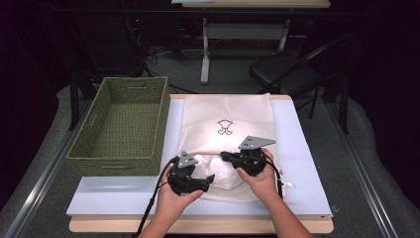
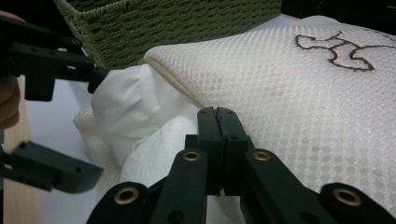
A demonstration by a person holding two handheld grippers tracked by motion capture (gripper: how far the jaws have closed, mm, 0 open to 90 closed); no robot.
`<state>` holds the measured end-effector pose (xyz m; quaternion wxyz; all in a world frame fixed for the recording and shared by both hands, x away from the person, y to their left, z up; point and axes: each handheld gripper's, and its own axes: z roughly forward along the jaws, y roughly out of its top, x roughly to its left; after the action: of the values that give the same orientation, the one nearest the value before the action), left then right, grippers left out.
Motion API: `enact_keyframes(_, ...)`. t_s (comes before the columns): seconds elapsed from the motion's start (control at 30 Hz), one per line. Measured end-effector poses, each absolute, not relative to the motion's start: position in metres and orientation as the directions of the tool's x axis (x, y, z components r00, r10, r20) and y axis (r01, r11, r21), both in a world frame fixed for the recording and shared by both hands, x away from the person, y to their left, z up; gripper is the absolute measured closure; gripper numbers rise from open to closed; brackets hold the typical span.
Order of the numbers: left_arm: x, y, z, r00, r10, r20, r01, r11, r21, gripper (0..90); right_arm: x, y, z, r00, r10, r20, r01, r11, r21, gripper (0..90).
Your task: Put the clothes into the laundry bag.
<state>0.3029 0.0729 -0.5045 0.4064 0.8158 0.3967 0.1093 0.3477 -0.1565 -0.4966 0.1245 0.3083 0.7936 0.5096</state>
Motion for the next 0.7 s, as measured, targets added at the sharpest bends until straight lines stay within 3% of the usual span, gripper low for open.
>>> enact_keyframes(0.2, 0.288, 0.081, -0.495, 0.640, 0.761, -0.106, 0.532, -0.340, 0.776, 22.7, 0.348, -0.158, -0.497, -0.779, 0.615, 0.123, 0.364, 0.285, 0.887, 90.0)
enact_keyframes(0.3, 0.285, 0.092, -0.481, 0.631, 0.761, -0.149, 0.542, -0.296, 0.787, 24.3, 0.348, -0.158, -0.497, -0.779, 0.614, 0.125, 0.365, 0.283, 0.887, 90.0)
enact_keyframes(0.43, 0.275, 0.095, -0.470, 0.657, 0.742, -0.136, 0.515, -0.308, 0.800, 24.8, 0.348, -0.158, -0.497, -0.779, 0.614, 0.124, 0.365, 0.283, 0.887, 90.0)
enact_keyframes(0.7, 0.289, 0.074, -0.510, 0.674, 0.725, -0.145, 0.554, -0.365, 0.749, 23.0, 0.347, -0.158, -0.497, -0.778, 0.614, 0.131, 0.369, 0.279, 0.887, 90.0)
